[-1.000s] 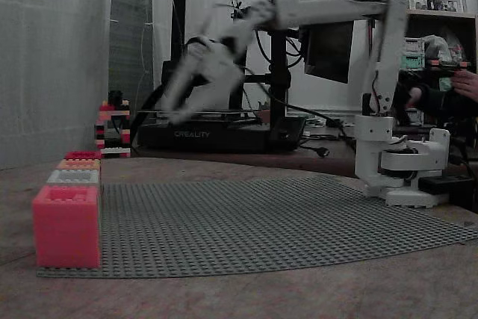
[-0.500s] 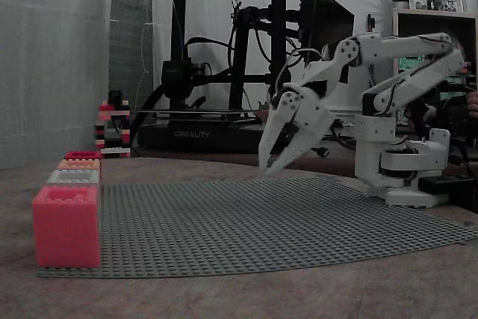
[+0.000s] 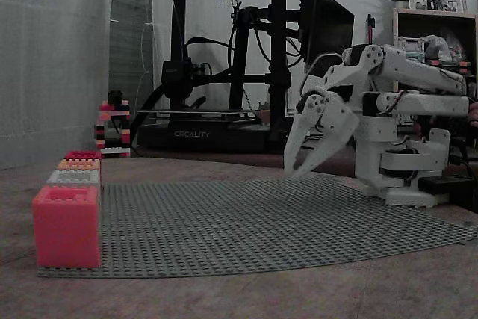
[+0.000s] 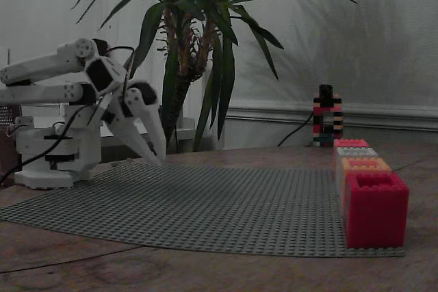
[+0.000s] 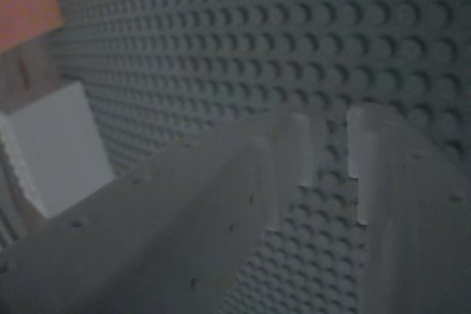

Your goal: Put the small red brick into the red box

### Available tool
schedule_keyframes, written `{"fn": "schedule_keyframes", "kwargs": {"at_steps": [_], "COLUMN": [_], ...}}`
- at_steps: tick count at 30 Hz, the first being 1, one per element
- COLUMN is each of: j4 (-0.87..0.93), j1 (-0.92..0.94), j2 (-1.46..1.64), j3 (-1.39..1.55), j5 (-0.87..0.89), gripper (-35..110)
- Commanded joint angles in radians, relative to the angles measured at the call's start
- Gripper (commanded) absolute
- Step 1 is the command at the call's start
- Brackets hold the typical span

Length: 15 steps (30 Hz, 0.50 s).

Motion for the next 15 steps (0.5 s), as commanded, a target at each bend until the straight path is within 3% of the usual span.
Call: {"fn": "schedule_keyframes", "kwargs": {"at_steps": [1,15], "j4": [0.054,0.120], "j1": [-0.020,-0.014], "j2": [0.057,0.094], "j3": [-0.014,-0.017], "j5": [0.023,0.020], "gripper": [0,0]}}
